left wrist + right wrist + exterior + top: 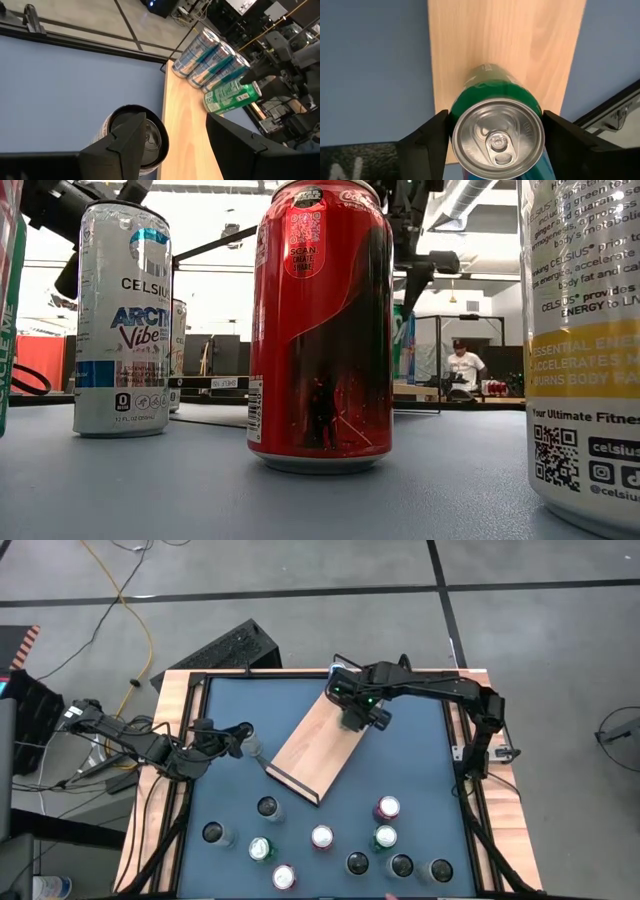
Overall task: Place canned beverage on shelf
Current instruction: Put the right green soda can on the shelf
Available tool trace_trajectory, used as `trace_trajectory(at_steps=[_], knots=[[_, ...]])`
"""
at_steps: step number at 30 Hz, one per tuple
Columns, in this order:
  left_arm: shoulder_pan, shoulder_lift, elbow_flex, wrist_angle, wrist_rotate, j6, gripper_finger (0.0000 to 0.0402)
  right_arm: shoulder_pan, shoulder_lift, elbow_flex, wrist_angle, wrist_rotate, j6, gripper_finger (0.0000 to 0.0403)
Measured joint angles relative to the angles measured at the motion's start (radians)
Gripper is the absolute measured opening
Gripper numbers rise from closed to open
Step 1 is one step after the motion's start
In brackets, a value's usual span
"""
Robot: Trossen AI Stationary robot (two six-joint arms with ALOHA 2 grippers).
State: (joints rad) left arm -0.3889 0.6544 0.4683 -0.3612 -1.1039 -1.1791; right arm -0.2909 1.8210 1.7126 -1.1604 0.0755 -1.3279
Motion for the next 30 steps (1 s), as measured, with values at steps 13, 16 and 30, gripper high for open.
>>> trace_trajectory(at_steps=[13, 16, 30], knots=[[0.000, 0.000, 0.000, 0.000, 0.016, 0.014, 0.0194, 0.000, 0.000, 0.000, 0.004, -0.031, 0.019, 0.0262], [0.000, 0.000, 0.000, 0.000, 0.011, 0.007, 0.0194, 0.000, 0.000, 0.000, 0.002, -0.026, 0.017, 0.0262], [0.000, 0.000, 0.000, 0.000, -0.009, 0.005, 0.0194, 0.023, -0.003, -0.001, 0.002, 0.014, 0.015, 0.0262]])
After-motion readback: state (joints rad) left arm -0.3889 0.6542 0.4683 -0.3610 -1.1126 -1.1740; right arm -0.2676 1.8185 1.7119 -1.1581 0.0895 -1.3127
